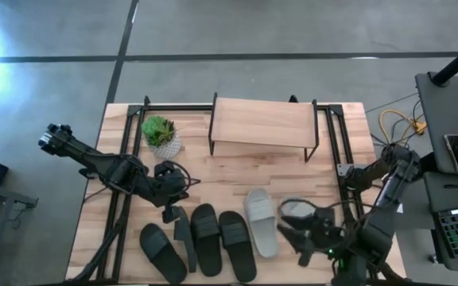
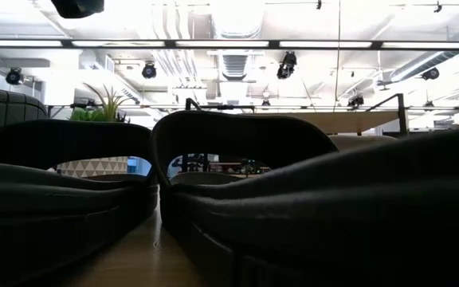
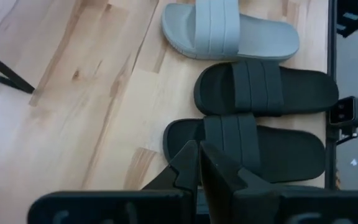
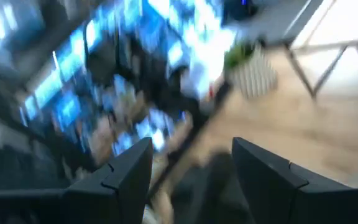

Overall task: Pick and place slides into the shelf
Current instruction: Put the gray slipper on the shelf

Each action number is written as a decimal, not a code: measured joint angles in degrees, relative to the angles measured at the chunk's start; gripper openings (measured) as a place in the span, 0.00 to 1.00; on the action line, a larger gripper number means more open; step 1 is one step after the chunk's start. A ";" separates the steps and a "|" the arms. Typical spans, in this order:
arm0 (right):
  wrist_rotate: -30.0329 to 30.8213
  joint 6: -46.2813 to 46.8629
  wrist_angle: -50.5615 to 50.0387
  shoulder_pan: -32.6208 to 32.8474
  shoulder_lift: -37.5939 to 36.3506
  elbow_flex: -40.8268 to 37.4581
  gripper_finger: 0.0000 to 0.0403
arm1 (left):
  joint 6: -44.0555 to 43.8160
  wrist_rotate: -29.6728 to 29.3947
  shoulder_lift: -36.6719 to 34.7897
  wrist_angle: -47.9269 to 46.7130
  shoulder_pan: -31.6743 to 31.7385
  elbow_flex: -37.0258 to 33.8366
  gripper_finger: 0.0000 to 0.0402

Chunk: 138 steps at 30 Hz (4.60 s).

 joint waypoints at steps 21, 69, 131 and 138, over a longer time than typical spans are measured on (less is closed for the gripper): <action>-71.20 22.62 -38.36 -21.21 1.43 0.52 0.47 | 2.52 -0.45 -0.35 -2.53 0.00 -0.05 0.00; -67.53 41.59 -42.47 -9.85 13.26 -2.64 0.47 | 6.99 -12.15 -0.24 -19.28 0.02 -0.13 0.00; -41.38 37.87 -25.22 -23.18 19.76 -20.64 0.02 | 6.56 -4.35 -0.22 -19.51 0.02 -0.96 0.00; -36.94 37.45 -30.29 -21.59 17.55 -14.07 0.02 | 6.56 -4.37 -0.22 -19.39 0.02 -0.98 0.00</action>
